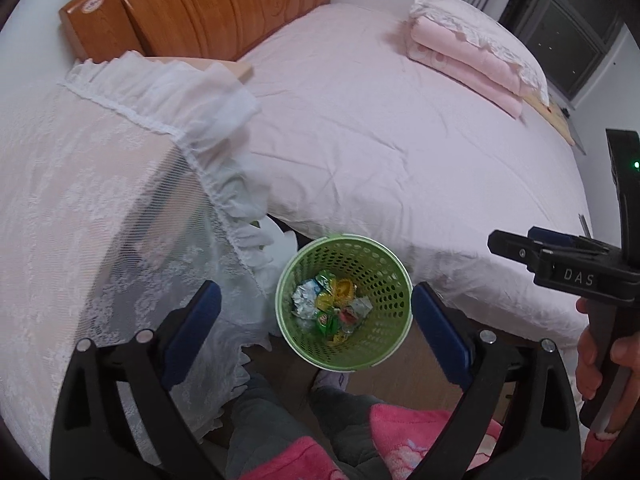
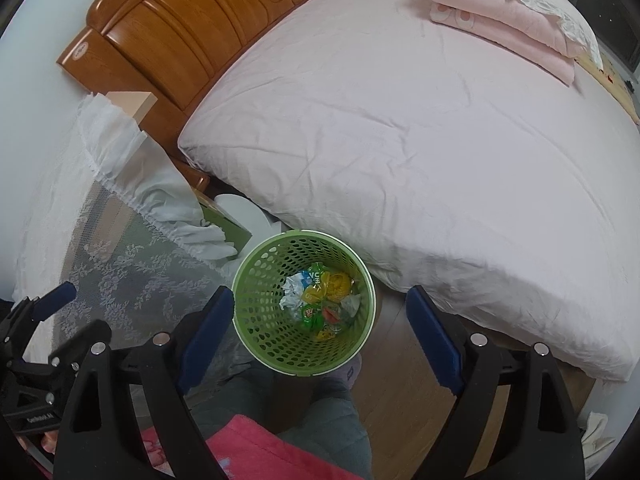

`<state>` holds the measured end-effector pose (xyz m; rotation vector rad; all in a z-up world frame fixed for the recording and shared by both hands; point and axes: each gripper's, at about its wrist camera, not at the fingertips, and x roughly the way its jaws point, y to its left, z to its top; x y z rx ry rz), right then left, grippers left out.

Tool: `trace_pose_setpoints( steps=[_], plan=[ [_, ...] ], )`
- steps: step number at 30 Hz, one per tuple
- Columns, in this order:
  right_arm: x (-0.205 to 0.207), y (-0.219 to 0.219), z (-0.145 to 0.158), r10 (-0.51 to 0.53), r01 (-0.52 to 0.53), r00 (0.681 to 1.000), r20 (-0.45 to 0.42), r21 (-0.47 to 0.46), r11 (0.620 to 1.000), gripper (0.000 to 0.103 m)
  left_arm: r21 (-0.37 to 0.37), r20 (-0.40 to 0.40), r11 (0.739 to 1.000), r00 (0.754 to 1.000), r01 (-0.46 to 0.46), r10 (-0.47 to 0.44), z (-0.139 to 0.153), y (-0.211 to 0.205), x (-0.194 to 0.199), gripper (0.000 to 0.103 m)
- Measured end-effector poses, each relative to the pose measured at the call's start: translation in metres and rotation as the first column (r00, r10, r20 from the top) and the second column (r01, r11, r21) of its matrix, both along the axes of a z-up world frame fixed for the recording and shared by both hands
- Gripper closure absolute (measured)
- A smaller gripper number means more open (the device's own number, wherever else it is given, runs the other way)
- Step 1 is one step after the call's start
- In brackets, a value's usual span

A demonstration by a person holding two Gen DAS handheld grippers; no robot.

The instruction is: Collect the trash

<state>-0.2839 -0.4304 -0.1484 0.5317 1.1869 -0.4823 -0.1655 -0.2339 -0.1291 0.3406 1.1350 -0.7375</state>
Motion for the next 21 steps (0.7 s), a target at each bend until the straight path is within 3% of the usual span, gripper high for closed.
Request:
trace_pose_setpoints(
  steps=[4,8,11,13,17,21],
  plan=[
    [0.022,0.023,0.016,0.079,-0.078,0.997,0.017,-0.051,0.996,0.016,-0.013,0.117,0.992,0.985,-0.127,0.128,0.032,0.031,0.022,0.011],
    [0.059,0.058,0.050,0.233,-0.222,0.971,0.055,-0.155,0.963,0.016,-0.059,0.199,0.961,0.940,-0.271,0.278,0.073,0.079,0.050,0.011],
    [0.092,0.091,0.085,0.359,-0.328,0.925,0.124,-0.214,0.920,0.007,-0.092,0.269,0.912,0.871,-0.401,0.410,0.105,0.123,0.071,0.011],
    [0.114,0.116,0.112,0.446,-0.396,0.877,0.179,-0.256,0.882,0.003,-0.112,0.280,0.877,0.832,-0.466,0.478,0.122,0.153,0.084,0.011],
    [0.154,0.163,0.159,0.557,-0.478,0.795,0.242,-0.316,0.820,0.003,-0.141,0.324,0.792,0.728,-0.594,0.604,0.150,0.209,0.103,0.011],
    [0.188,0.206,0.202,0.621,-0.532,0.716,0.320,-0.326,0.782,0.003,-0.154,0.348,0.722,0.647,-0.675,0.679,0.168,0.252,0.115,0.010]
  ],
)
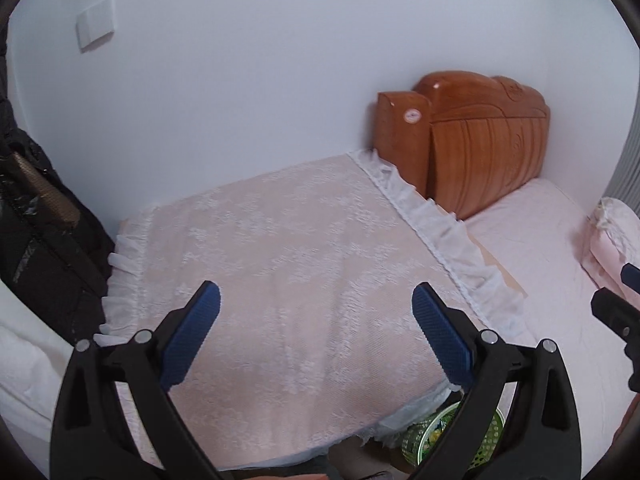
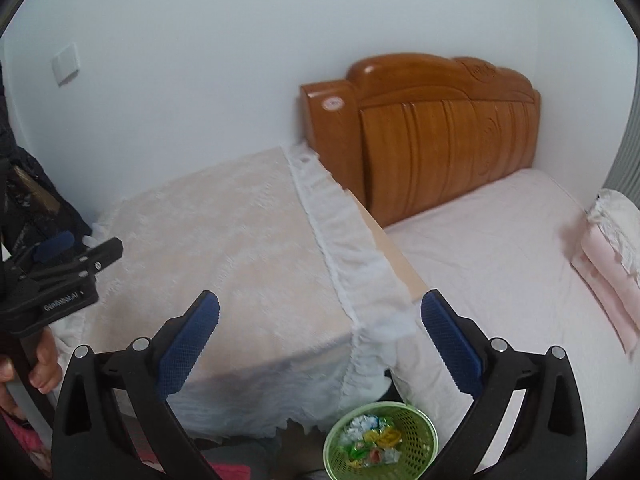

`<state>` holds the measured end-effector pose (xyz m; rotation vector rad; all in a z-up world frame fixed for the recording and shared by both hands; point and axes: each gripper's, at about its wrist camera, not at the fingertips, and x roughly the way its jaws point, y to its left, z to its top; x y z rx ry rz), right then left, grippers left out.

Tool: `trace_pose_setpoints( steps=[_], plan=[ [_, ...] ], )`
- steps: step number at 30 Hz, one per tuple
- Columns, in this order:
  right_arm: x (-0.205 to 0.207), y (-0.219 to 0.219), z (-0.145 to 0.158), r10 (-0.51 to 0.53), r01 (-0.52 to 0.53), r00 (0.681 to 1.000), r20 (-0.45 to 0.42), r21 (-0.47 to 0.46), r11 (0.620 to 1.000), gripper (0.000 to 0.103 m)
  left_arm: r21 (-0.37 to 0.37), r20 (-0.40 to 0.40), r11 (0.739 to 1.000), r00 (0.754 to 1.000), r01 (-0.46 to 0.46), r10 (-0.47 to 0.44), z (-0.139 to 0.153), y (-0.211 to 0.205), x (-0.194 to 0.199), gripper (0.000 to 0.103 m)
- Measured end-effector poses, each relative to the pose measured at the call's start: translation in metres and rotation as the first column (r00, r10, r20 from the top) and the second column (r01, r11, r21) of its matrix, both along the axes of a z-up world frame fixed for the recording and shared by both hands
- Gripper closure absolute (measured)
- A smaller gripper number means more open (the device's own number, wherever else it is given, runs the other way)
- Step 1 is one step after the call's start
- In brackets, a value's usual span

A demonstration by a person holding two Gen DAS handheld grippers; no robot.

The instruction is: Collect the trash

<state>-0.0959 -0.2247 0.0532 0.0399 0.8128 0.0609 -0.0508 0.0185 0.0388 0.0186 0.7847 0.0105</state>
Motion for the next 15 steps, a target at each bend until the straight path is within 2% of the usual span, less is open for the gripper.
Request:
trace_pose_setpoints(
  steps=[6,15],
  plan=[
    [0.029,0.041,0.023,0.070,-0.071,0.997,0.044,0.020,0.997,0.002,-0.032,0.010,0.994,0.995,-0.103,0.103,0.012,0.045,0.011,0.010],
    [0.053,0.081,0.031,0.121,-0.121,0.993,0.015,0.030,0.992,0.002,-0.036,0.006,0.991,0.992,-0.128,0.128,0.010,0.057,0.016,0.007]
  ],
)
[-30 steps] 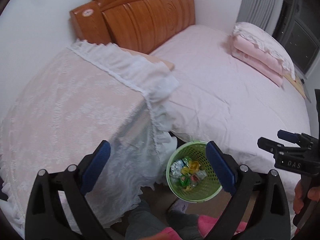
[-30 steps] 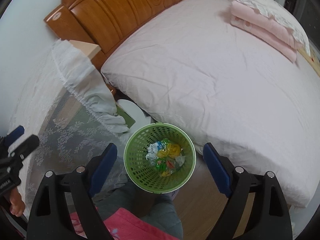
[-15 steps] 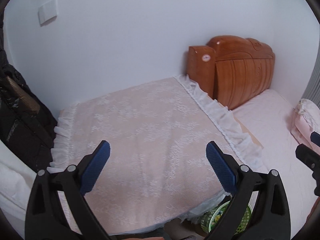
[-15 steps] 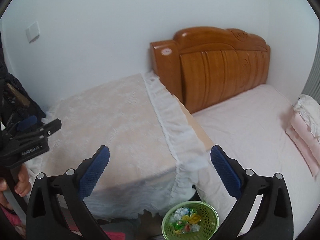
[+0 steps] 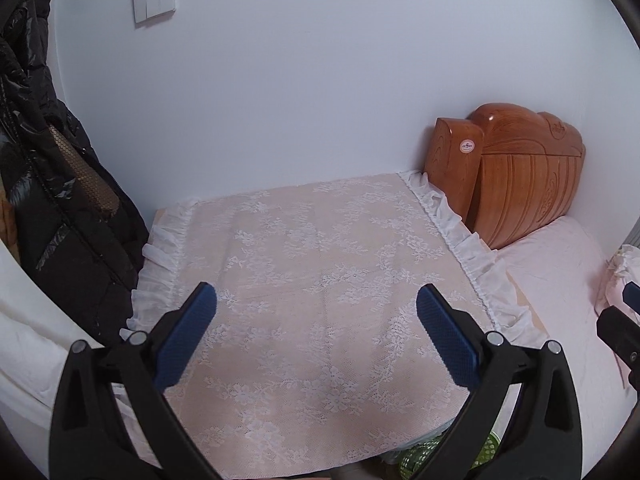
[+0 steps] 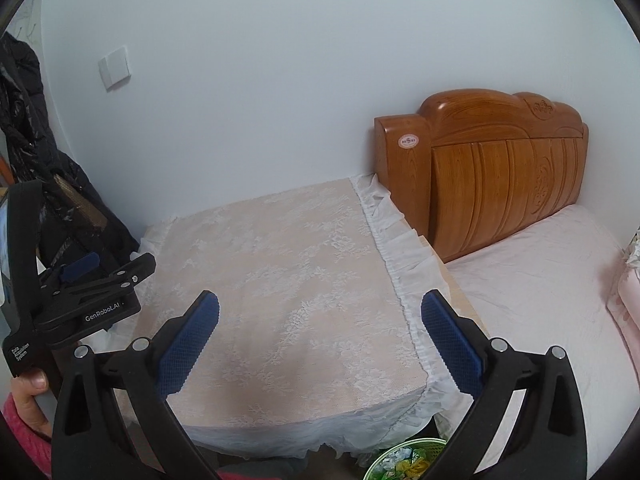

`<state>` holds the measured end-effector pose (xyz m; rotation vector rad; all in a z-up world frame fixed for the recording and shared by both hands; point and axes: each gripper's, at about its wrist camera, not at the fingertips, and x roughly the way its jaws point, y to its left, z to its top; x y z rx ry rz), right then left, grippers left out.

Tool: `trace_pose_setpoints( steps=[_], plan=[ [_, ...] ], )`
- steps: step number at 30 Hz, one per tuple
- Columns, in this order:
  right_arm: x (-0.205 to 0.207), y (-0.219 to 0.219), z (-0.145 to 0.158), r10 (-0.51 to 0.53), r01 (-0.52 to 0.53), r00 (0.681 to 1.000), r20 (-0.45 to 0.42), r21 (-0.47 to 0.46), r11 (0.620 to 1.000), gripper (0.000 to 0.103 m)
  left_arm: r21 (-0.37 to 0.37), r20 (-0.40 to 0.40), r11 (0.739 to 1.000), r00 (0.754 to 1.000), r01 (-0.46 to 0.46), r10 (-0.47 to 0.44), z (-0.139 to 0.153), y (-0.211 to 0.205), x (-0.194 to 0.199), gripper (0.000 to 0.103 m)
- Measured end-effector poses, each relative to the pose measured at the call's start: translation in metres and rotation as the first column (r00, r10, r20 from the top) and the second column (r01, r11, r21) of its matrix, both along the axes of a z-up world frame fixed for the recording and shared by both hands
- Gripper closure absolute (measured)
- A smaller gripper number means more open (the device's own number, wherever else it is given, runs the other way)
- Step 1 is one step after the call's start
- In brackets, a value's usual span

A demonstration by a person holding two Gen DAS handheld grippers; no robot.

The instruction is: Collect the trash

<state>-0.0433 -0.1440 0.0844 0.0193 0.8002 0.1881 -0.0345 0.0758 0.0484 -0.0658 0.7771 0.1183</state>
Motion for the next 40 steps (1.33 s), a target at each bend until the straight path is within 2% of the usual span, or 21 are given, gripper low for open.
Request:
trace_pose_setpoints(
  steps=[40],
  plan=[
    [0.008,0.000,-0.019,-0.014,0.013,0.999,-0.049,-0.014,1.000,0.002,-0.019,-0.043,1.000,0.999,-0.009,0.008,-0.013,0.001,0.011,0.007]
  ],
)
